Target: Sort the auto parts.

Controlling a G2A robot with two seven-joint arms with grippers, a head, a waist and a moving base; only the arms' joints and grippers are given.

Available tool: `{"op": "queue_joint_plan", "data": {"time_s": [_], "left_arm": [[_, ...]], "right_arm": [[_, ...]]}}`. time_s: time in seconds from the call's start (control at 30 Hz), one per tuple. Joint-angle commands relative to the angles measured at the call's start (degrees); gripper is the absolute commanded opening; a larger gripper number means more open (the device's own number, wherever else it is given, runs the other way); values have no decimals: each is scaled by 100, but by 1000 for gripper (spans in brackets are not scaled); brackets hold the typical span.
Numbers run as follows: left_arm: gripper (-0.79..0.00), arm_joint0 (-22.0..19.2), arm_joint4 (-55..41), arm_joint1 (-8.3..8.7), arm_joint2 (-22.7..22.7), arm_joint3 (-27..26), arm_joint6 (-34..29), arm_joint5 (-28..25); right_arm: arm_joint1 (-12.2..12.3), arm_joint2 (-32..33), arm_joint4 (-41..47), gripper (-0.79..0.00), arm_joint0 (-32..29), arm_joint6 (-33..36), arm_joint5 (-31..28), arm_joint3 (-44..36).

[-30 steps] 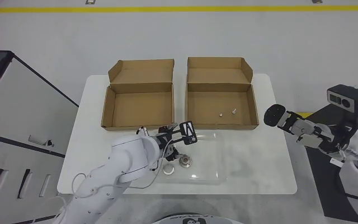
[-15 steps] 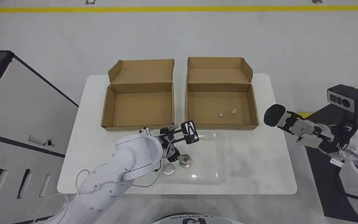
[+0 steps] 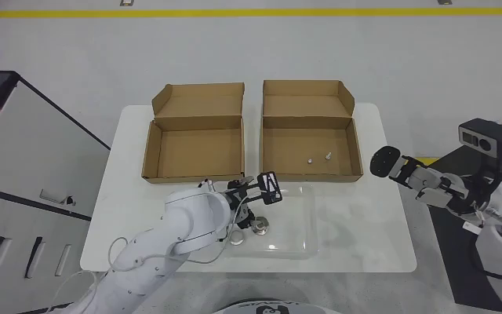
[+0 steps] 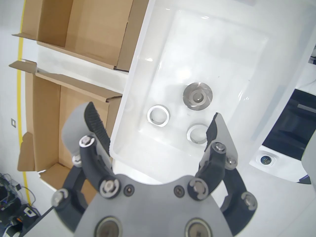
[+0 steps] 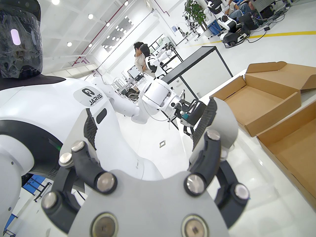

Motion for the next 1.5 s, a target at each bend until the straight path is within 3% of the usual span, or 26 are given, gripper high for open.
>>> {"op": "queue_joint_plan", "data": {"time_s": [0.0, 0.23, 0.33, 0.53, 0.73, 0.87, 0.93, 1.07, 1.1, 1.2, 1.47], "left_arm": [[0, -188, -80, -3, 262, 5, -99, 91], [0, -1223, -1600, -8, 1022, 346, -844, 835], [0, -1960, -2152, -15, 1531, 605, -1170, 1161], [0, -2649, -2487, -58, 2104, 984, -1210, 1202], [0, -2773, -2448, -101, 2458, 1320, -1054, 1046], [-160, -2768, -2433, -101, 2573, 1437, -897, 890], [-157, -2767, -2401, -93, 2602, 1487, -858, 850], [-323, -2720, -2357, -75, 2650, 1615, -720, 712], [-332, -2711, -2368, -71, 2660, 1653, -690, 683], [-265, -2712, -2345, -55, 2746, 1734, -610, 603], [-332, -2657, -2240, 1, 2870, 1855, -430, 423]], "right_arm": [[0, 0, 0, 0, 0, 0, 0, 0], [0, 0, 0, 0, 0, 0, 0, 0], [0, 0, 0, 0, 0, 0, 0, 0], [0, 0, 0, 0, 0, 0, 0, 0], [0, 0, 0, 0, 0, 0, 0, 0], [0, 0, 0, 0, 0, 0, 0, 0], [0, 0, 0, 0, 0, 0, 0, 0], [0, 0, 0, 0, 0, 0, 0, 0], [0, 0, 0, 0, 0, 0, 0, 0], [0, 0, 0, 0, 0, 0, 0, 0], [0, 0, 0, 0, 0, 0, 0, 0]]}}
